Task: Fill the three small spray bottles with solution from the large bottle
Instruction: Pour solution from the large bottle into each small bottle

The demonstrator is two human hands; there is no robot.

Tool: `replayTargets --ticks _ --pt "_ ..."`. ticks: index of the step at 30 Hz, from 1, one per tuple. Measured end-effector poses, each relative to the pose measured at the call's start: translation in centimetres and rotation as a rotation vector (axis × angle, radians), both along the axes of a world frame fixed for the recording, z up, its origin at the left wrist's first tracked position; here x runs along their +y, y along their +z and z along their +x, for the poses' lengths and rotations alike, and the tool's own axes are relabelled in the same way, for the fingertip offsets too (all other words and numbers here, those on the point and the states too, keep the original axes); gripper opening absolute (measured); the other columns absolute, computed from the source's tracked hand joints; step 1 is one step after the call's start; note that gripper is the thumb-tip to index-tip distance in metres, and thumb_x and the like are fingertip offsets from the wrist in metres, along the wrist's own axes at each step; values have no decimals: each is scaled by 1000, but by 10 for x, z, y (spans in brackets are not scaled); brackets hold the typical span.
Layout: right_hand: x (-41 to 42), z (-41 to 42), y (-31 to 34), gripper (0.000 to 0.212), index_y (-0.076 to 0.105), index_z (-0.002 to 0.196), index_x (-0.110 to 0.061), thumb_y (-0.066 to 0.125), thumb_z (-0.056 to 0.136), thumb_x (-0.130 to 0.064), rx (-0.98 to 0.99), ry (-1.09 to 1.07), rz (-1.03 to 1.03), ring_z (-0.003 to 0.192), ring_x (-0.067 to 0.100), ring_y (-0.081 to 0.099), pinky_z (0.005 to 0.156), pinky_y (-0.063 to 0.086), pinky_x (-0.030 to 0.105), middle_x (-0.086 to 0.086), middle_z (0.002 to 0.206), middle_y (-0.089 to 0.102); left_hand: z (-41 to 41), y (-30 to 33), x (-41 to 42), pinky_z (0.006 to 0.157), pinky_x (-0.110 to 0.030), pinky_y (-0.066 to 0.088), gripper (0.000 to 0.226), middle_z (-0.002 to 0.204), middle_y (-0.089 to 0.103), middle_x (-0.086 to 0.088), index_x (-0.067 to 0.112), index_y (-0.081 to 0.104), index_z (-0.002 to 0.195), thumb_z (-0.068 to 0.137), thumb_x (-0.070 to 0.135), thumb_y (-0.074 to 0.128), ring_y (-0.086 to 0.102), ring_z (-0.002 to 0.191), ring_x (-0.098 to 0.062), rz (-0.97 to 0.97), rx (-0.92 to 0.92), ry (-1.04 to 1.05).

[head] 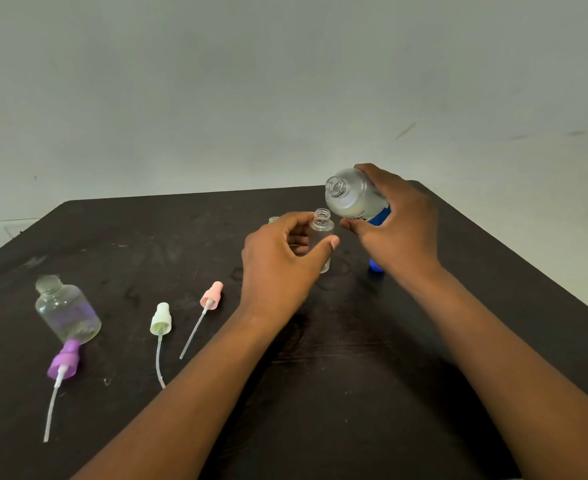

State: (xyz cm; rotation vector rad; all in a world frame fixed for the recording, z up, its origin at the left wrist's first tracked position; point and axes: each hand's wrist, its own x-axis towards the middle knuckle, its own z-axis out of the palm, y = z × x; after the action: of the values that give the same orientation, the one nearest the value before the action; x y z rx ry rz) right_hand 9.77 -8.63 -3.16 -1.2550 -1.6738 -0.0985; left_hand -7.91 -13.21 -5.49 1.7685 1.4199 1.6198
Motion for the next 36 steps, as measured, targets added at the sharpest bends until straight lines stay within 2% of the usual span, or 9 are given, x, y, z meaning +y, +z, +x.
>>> replayTargets --ticks 5,8,14,17,21,25,36 --pt "2 -2 -3 76 64 138 -28 95 68 -23 3 37 49 121 14 64 98 53 31 -12 135 68 0 -1 0 80 -19 61 38 97 78 11 23 79 117 83 33 90 73 88 -5 -18 -21 -1" --pt "3 -2 -4 76 65 137 -25 94 67 -18 -10 66 84 120 16 65 97 55 34 -9 134 69 -1 0 1 77 -13 59 36 94 78 13 24 79 115 82 35 91 73 85 -2 -24 -28 9" --pt "4 -3 -7 75 65 137 -25 92 67 -13 -29 88 100 118 17 66 95 57 41 -9 133 69 -2 0 2 81 -22 63 36 92 79 11 22 80 113 81 33 92 75 83 -4 -38 -27 24" --pt "3 -3 -7 75 65 136 -26 92 67 -12 -22 87 104 119 18 66 96 57 43 -9 133 69 -3 -1 3 79 -20 62 35 91 79 12 23 80 112 81 35 92 75 82 -2 -41 -22 25" --pt "3 -4 -8 75 66 135 -26 92 67 -9 -15 83 111 130 17 62 102 54 47 -8 134 70 -4 -1 3 76 -15 61 35 88 79 13 24 80 110 80 36 93 75 80 0 -40 -19 16" --pt "2 -3 -7 73 67 134 -24 90 67 -4 -10 80 122 136 17 58 106 51 47 -8 133 70 -5 -1 2 76 -19 62 33 87 79 12 23 80 108 80 35 93 75 79 -1 -46 -13 10" --pt "-1 -3 -5 71 67 135 -25 84 71 1 -40 64 123 139 17 55 108 50 48 -9 137 68 -6 -2 2 80 -27 65 33 86 80 10 22 81 108 79 32 94 76 79 -4 -61 4 -5"
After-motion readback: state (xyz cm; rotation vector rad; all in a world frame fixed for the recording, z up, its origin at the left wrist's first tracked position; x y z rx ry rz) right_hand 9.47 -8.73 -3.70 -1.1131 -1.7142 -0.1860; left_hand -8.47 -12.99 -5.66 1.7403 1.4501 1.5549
